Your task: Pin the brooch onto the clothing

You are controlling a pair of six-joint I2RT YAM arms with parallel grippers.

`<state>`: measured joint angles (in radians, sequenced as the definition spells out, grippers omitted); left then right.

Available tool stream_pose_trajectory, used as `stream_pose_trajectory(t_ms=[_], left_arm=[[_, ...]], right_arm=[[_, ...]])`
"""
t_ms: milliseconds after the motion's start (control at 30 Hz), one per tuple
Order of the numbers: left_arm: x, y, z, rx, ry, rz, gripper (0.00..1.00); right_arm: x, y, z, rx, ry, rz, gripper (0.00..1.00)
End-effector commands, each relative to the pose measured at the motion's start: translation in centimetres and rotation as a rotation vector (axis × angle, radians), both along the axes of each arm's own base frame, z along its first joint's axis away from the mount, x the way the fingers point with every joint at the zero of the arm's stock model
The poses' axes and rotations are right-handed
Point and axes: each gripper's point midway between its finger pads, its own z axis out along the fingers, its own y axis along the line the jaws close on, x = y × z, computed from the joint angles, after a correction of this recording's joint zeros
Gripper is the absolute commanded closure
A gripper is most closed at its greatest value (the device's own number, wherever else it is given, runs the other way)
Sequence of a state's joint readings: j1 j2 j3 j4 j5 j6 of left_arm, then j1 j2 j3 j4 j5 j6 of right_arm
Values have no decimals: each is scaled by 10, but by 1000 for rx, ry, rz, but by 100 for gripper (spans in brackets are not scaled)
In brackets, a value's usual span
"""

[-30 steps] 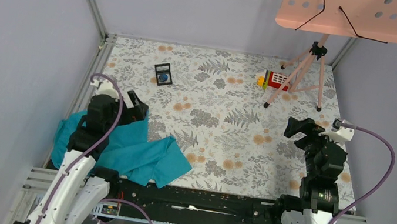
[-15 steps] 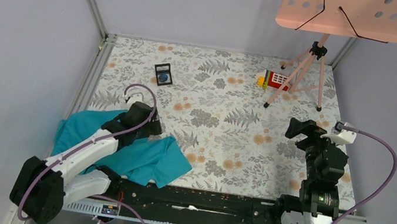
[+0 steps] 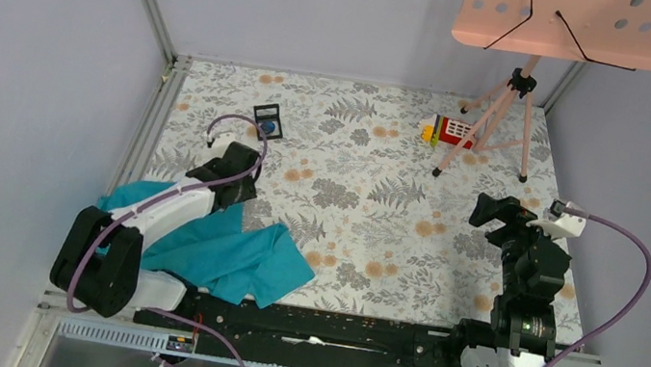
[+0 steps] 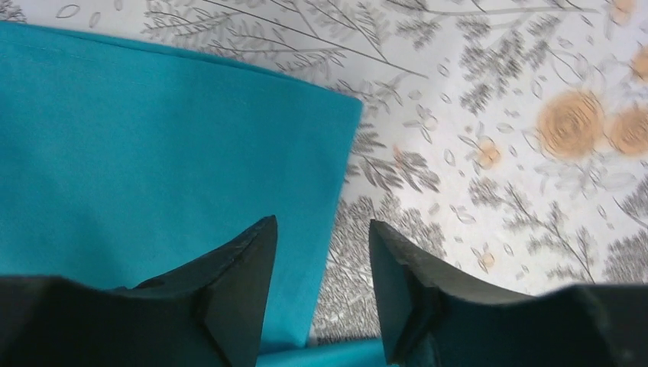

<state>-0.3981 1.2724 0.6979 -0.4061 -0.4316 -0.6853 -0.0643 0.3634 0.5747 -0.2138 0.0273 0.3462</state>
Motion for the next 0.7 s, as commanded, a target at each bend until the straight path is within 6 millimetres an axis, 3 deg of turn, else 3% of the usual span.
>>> stream_pose_trajectory(t_ms=[0,367,667], left_arm=[[25,10,7,10,-13,21,50],[46,1,-23,20,125,-49,50],[42,19,-30,104,148,8,48]], right_arm=[[-3,-4,15,-12,-44,-21,1],[-4,-5,16,-13,-49,-27,1],[-4,-6,15,-13,-44,-34,1]])
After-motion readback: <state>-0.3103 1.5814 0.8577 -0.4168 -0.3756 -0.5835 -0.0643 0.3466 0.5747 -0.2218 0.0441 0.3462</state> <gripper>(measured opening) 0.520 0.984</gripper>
